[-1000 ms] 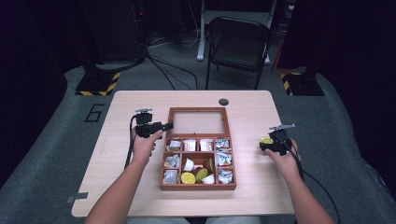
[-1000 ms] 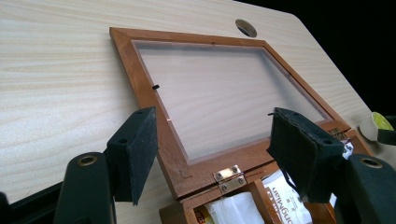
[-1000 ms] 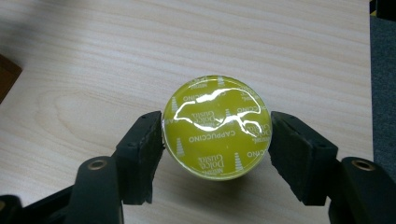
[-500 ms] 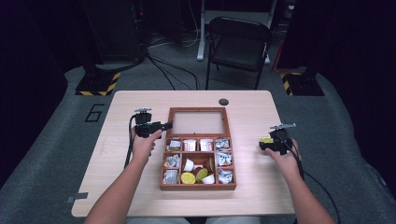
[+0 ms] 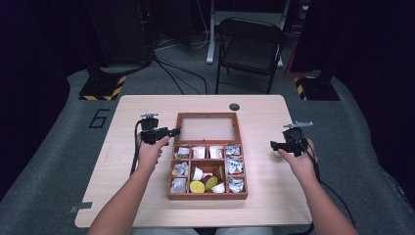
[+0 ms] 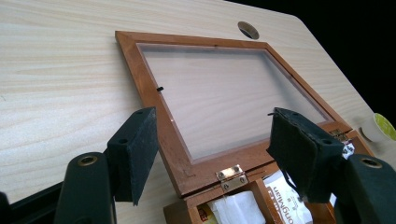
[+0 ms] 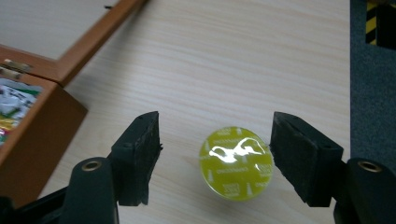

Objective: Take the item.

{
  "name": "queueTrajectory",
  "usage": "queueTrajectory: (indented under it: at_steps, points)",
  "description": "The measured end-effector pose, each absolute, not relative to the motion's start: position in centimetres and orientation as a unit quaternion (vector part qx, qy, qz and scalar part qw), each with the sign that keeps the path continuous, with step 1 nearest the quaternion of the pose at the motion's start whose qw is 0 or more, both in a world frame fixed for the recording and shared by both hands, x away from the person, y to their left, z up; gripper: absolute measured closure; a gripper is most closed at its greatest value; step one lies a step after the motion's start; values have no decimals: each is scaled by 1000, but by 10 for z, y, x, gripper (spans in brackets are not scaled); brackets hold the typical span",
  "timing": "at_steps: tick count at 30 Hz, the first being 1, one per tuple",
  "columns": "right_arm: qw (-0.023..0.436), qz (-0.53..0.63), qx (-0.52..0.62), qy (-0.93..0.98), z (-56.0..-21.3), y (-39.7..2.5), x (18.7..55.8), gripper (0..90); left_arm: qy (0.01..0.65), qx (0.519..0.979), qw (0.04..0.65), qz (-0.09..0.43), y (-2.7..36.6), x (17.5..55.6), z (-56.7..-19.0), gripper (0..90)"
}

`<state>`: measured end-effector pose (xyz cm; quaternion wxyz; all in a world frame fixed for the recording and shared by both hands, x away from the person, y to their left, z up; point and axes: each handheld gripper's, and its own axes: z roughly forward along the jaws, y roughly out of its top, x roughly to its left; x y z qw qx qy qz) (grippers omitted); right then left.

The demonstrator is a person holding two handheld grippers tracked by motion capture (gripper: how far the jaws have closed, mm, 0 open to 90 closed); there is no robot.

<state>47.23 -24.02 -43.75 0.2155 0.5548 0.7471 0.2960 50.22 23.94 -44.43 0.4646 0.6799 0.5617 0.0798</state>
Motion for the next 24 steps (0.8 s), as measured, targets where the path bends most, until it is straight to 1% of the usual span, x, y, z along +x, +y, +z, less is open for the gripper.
queueTrajectory:
  at_steps: [13, 24]
  points:
    - [206, 321, 517, 767, -405, -198, 473, 346, 565, 678, 463, 82, 240, 504, -446, 330]
    - [197, 335, 504, 771, -392, -176, 482, 348, 565, 677, 464, 81, 240, 505, -446, 330]
